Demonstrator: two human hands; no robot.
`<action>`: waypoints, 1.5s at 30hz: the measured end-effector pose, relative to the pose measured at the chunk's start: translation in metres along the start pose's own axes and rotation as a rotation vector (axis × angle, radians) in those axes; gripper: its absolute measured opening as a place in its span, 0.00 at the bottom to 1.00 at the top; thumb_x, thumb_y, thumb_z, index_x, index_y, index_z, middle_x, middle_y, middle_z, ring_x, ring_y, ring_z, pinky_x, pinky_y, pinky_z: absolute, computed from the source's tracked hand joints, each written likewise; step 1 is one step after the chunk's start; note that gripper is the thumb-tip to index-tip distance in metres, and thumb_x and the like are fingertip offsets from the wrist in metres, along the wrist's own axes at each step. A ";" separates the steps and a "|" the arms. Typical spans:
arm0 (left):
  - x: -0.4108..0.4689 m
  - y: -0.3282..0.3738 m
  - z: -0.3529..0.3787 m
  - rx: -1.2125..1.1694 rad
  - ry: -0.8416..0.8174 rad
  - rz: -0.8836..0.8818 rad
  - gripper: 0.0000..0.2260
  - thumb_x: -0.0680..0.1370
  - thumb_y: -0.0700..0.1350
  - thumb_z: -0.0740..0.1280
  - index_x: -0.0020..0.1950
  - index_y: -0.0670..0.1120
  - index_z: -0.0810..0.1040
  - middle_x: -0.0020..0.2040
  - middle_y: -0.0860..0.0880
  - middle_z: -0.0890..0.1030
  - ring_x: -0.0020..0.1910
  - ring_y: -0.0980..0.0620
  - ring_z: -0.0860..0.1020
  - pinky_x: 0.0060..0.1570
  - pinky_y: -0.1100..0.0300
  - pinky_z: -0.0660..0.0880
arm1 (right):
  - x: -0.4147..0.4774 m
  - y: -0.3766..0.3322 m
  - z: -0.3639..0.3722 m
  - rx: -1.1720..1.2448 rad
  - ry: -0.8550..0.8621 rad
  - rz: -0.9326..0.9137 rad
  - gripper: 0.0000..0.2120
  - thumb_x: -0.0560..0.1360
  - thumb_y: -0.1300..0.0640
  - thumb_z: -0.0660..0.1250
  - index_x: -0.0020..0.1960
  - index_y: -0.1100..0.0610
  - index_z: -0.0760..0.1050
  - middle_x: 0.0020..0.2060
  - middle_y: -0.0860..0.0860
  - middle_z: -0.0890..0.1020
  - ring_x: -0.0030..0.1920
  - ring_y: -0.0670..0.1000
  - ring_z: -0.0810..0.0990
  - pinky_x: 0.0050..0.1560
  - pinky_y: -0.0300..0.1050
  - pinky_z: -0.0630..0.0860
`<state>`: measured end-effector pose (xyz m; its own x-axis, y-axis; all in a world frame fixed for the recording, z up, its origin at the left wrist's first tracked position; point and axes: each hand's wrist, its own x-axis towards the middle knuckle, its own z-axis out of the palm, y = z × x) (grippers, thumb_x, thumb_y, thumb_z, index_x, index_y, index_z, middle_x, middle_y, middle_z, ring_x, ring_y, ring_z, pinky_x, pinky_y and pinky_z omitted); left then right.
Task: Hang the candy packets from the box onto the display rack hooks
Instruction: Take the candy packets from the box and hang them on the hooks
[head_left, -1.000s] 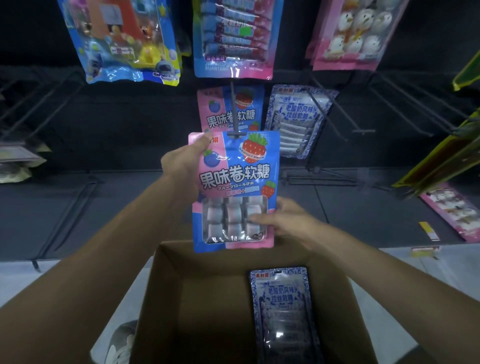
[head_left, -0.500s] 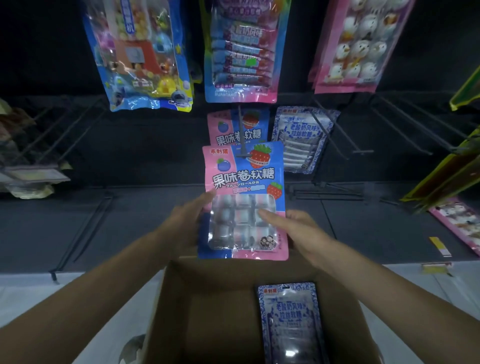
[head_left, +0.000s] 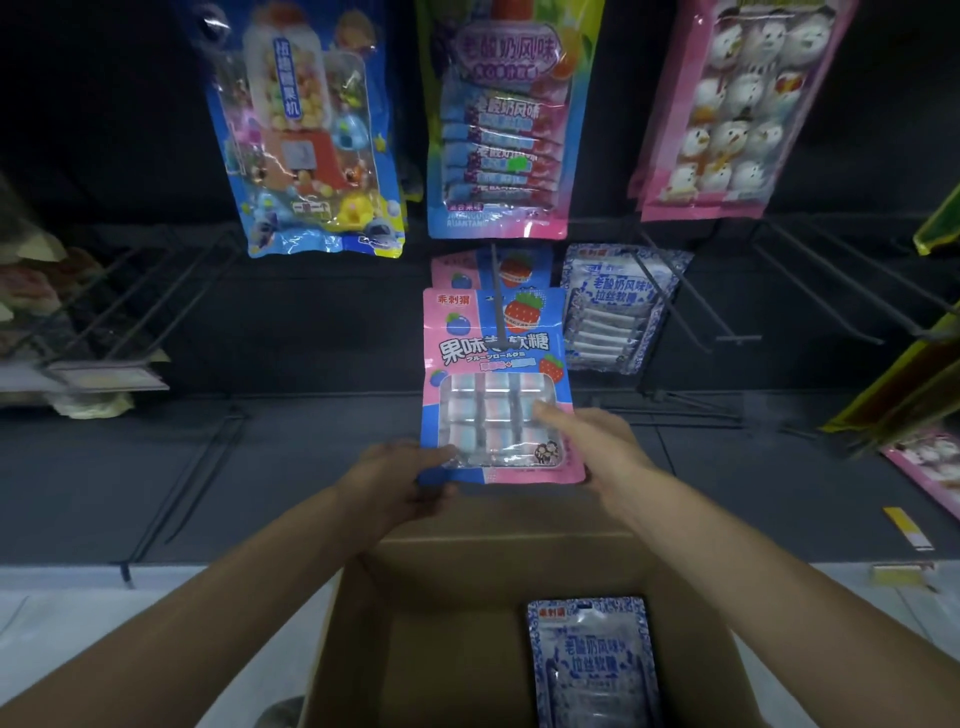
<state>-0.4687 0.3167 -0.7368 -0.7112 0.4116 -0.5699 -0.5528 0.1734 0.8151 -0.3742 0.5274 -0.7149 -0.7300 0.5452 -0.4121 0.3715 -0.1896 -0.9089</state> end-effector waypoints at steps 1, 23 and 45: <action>0.009 -0.003 0.000 0.011 0.017 0.005 0.11 0.79 0.41 0.75 0.58 0.39 0.80 0.40 0.42 0.84 0.30 0.49 0.81 0.30 0.59 0.79 | 0.002 0.003 0.001 -0.019 0.001 -0.007 0.21 0.74 0.49 0.80 0.59 0.60 0.79 0.50 0.50 0.84 0.49 0.50 0.82 0.52 0.47 0.79; 0.079 -0.032 0.013 0.240 0.370 0.112 0.12 0.73 0.36 0.73 0.34 0.48 0.75 0.26 0.49 0.73 0.30 0.50 0.70 0.30 0.63 0.63 | 0.010 0.036 -0.007 -0.237 0.043 -0.013 0.13 0.77 0.65 0.74 0.59 0.57 0.77 0.50 0.52 0.77 0.50 0.51 0.74 0.33 0.26 0.66; 0.097 0.088 0.004 0.391 0.421 0.529 0.30 0.76 0.51 0.76 0.75 0.51 0.69 0.47 0.47 0.86 0.49 0.47 0.85 0.56 0.51 0.80 | 0.079 -0.034 0.027 -0.313 0.237 -0.356 0.45 0.75 0.45 0.78 0.83 0.52 0.57 0.42 0.48 0.82 0.50 0.55 0.83 0.58 0.53 0.78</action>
<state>-0.5850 0.3754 -0.7202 -0.9858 0.1662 -0.0234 0.0428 0.3837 0.9225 -0.4601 0.5547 -0.7184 -0.7060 0.7078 -0.0228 0.3040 0.2738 -0.9125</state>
